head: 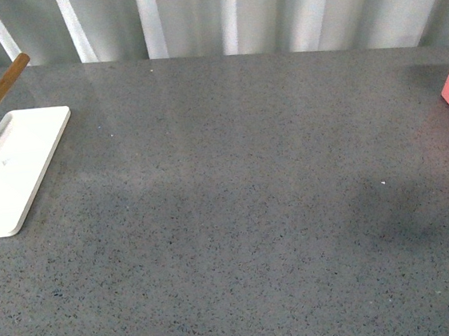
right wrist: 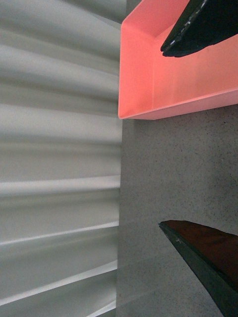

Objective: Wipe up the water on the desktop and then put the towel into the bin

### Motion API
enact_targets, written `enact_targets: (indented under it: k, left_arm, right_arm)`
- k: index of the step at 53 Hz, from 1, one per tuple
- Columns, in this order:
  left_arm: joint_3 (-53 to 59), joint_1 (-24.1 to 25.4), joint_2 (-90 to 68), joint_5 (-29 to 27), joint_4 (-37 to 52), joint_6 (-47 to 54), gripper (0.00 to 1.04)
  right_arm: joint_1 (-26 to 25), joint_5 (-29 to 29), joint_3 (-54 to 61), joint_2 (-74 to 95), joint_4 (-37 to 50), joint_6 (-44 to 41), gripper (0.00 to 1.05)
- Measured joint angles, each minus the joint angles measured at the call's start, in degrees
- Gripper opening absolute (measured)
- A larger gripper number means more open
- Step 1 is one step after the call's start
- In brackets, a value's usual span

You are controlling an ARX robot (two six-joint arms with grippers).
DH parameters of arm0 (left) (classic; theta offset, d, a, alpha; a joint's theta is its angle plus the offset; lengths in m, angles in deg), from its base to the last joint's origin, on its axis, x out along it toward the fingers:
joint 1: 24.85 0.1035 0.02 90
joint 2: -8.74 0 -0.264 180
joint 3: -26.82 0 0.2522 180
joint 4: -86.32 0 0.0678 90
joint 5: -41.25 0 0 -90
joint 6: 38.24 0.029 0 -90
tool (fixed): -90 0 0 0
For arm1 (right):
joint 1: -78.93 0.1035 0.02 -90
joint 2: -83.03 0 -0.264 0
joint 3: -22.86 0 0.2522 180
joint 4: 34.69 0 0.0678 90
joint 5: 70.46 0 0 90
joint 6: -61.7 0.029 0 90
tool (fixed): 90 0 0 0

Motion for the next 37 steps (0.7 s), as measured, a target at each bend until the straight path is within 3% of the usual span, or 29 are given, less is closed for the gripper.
enact_targets:
  k: [9, 21, 37]
  left_arm:
    - [0.1, -5.5, 7.4, 8.2, 0.3, -5.1, 0.06]
    - [6.3, -18.2, 14.1, 17.7, 6.0, -10.8, 0.06]
    - [17.7, -32.0, 9.9, 17.8, 16.2, -14.6, 0.06]
  right_arm:
    - [0.0, 0.0, 0.0, 0.0, 0.0, 0.0, 0.98]
    - [0.0, 0.0, 0.0, 0.0, 0.0, 0.0, 0.98]
    - [0.0, 0.0, 0.0, 0.0, 0.0, 0.0, 0.98]
